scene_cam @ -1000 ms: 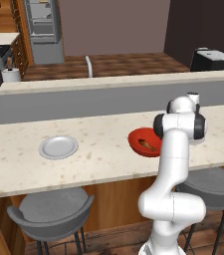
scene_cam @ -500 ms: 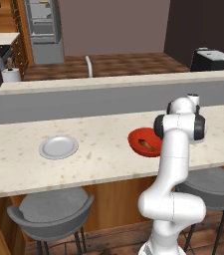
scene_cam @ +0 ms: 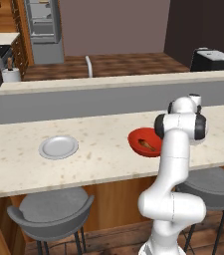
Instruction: Pick the chicken drumstick and lemon wedge from their plates and place them in the bowl. Then put the bowl in the fridge.
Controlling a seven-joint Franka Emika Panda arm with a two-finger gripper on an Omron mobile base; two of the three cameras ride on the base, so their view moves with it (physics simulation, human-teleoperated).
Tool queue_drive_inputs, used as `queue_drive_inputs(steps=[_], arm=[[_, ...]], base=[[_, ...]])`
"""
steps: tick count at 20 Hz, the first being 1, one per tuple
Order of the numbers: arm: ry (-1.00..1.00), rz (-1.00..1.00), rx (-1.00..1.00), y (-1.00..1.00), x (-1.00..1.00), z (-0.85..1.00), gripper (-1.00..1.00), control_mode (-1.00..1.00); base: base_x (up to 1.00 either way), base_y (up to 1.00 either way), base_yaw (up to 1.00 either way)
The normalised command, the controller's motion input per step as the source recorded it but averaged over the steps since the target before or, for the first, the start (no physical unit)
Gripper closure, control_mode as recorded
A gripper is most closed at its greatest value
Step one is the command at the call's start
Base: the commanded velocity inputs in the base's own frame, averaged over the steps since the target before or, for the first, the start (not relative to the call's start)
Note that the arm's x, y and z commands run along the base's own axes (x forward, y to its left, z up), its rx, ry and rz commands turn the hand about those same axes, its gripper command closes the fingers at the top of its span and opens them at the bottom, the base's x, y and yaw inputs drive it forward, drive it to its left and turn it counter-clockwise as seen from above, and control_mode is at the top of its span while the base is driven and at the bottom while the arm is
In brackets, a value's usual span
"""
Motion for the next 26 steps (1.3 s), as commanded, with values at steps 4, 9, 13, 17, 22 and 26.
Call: queue_drive_inputs(steps=[4, 9, 13, 17, 22, 26], arm=[[0.00, -0.11, 0.00, 0.00, -0.23, -0.10, 1.00, -1.00], [0.00, -0.08, 0.00, 0.00, -0.19, -0.02, 1.00, -1.00], [0.00, -0.02, 0.00, 0.01, -0.16, 0.30, 1.00, -1.00], [0.00, 0.00, 0.00, 0.07, -0.18, 0.59, 1.00, -1.00], [0.00, 0.01, 0.00, 0.14, -0.34, 0.58, 1.00, -1.00], [0.00, 0.05, 0.00, 0.37, -0.52, 0.29, 1.00, -1.00]], base=[[0.00, 0.00, 0.00], [0.00, 0.00, 0.00], [0.00, 0.00, 0.00], [0.00, 0.00, 0.00], [0.00, 0.00, 0.00], [0.00, 0.00, 0.00]])
